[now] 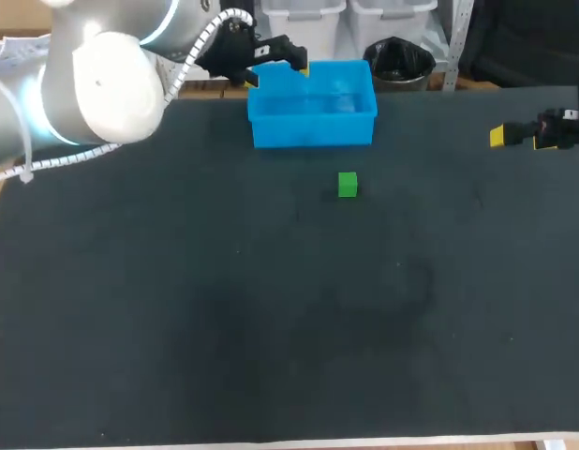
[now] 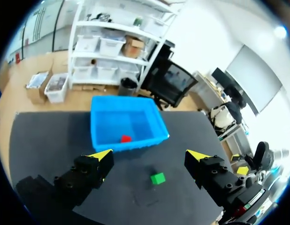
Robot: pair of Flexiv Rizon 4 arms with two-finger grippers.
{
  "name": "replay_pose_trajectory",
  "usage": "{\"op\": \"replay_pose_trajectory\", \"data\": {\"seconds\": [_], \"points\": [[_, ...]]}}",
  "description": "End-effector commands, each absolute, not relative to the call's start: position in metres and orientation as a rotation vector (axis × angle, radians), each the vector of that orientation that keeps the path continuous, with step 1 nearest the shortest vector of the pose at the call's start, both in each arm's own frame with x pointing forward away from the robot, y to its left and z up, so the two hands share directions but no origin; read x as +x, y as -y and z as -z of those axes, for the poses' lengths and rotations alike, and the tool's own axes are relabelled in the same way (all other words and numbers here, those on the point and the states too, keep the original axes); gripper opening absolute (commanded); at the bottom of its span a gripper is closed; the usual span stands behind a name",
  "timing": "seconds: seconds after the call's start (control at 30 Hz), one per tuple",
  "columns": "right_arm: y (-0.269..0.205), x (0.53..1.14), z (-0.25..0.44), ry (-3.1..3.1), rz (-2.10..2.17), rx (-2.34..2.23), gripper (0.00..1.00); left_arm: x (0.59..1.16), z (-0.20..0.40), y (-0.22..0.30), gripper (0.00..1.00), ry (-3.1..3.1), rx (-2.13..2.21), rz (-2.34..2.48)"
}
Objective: Use the left arm to pick the red cube and place it into the blue plastic box first, then use the right arm to grasp the green cube and put it into the same blue plastic box after the first action is fully finished.
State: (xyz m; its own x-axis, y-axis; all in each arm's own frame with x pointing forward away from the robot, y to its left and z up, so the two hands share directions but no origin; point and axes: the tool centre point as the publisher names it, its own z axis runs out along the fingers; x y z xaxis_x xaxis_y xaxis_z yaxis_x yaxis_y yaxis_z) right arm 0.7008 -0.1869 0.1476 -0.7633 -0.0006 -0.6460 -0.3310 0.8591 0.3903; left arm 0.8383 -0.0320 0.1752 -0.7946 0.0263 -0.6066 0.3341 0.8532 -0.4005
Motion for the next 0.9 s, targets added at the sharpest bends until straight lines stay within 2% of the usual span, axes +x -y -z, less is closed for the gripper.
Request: {"op": "replay_pose_trajectory", "data": {"seconds": [0.03, 0.5, 0.9], "points": [[0.186, 0.7, -0.149, -2.37, -0.645, -0.236, 1.0, 0.834, -0.179, 0.023, 1.0, -2.344, 0.367, 0.736], [0.186, 0.7, -0.149, -2.37, -0.645, -0.236, 1.0, 0.801, -0.185, 0.002, 1.0, -2.141, 0.855, 0.832], [0.186, 0.7, -0.149, -2.37, -0.645, -0.236, 1.0, 0.777, -0.165, -0.025, 1.0, -2.077, 1.001, 0.875]]}}
